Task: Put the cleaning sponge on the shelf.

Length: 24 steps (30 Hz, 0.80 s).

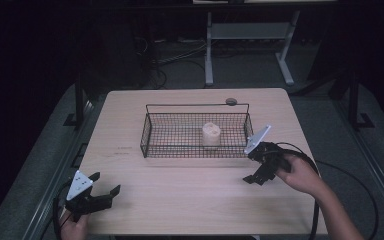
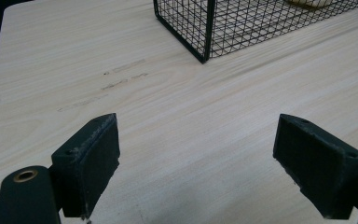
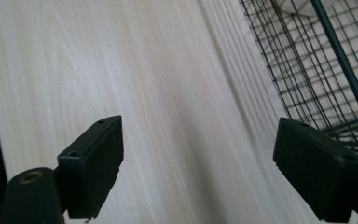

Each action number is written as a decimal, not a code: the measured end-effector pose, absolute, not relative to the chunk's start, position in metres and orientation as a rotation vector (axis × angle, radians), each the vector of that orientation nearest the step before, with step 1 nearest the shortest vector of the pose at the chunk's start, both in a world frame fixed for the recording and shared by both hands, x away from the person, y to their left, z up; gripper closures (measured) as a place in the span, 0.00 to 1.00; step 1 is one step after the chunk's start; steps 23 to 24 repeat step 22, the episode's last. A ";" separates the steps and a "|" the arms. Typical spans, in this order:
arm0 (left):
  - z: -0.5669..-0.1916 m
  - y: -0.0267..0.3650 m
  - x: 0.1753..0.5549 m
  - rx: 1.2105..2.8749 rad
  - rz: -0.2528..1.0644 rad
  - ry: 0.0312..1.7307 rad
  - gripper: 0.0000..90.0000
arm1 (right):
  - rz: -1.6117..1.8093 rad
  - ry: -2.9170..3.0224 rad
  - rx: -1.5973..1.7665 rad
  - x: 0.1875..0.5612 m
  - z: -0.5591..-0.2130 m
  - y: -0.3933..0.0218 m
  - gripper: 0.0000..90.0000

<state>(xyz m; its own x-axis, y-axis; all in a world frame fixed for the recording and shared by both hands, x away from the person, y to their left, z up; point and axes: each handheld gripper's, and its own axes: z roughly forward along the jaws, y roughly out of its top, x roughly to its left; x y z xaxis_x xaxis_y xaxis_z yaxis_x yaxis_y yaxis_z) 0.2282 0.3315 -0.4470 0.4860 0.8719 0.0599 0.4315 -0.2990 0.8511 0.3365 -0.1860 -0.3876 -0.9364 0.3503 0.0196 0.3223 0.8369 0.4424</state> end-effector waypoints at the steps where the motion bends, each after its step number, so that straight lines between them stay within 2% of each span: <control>1: -0.447 0.332 0.228 1.913 0.682 1.081 0.15 | 0.685 2.945 0.553 0.335 -0.388 -0.188 0.17; 24: -0.447 0.328 0.229 1.923 0.680 1.071 0.15 | 0.732 2.929 0.583 0.313 -0.406 -0.207 0.17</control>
